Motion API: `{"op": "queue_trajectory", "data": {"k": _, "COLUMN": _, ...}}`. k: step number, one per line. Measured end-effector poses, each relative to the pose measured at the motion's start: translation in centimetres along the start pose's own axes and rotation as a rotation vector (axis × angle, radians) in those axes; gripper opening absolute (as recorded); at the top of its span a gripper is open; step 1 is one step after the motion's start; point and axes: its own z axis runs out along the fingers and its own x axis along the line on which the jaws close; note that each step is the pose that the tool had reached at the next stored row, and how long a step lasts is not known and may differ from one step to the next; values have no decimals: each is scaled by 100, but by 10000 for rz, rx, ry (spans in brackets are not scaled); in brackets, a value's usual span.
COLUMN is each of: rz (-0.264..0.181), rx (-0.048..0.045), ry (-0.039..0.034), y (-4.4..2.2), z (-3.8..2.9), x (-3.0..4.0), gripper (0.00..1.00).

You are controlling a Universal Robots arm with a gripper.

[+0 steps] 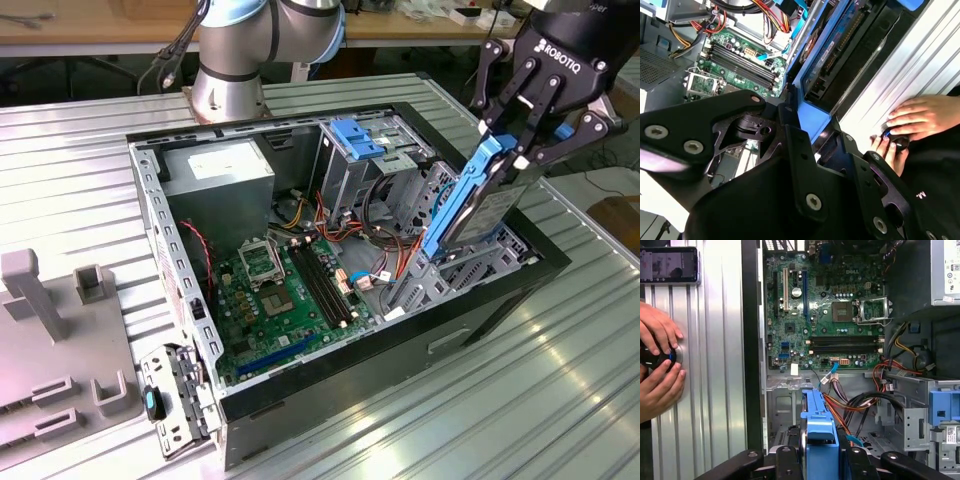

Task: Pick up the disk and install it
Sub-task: 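Insert the disk into the insertion slot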

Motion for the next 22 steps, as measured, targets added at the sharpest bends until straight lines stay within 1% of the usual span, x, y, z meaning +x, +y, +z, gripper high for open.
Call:
{"op": "queue_trajectory", "data": {"k": 5, "rz": -13, "rx": -2, "ry": 0, "y": -12, "z": 3, "x": 0, "gripper": 37}}
{"op": "queue_trajectory", "data": {"k": 9, "rz": -53, "rx": -2, "ry": -1, "y": -14, "z": 5, "x": 22, "gripper": 37}}
{"op": "queue_trajectory", "data": {"k": 10, "rz": -210, "rx": -3, "ry": 0, "y": -14, "z": 14, "x": 23, "gripper": 37}}
{"op": "queue_trajectory", "data": {"k": 12, "rz": -210, "rx": -34, "ry": 2, "y": -18, "z": 73, "x": 23, "gripper": 37}}
{"op": "queue_trajectory", "data": {"k": 22, "rz": -211, "rx": -77, "ry": 2, "y": -32, "z": 129, "x": 23, "gripper": 37}}
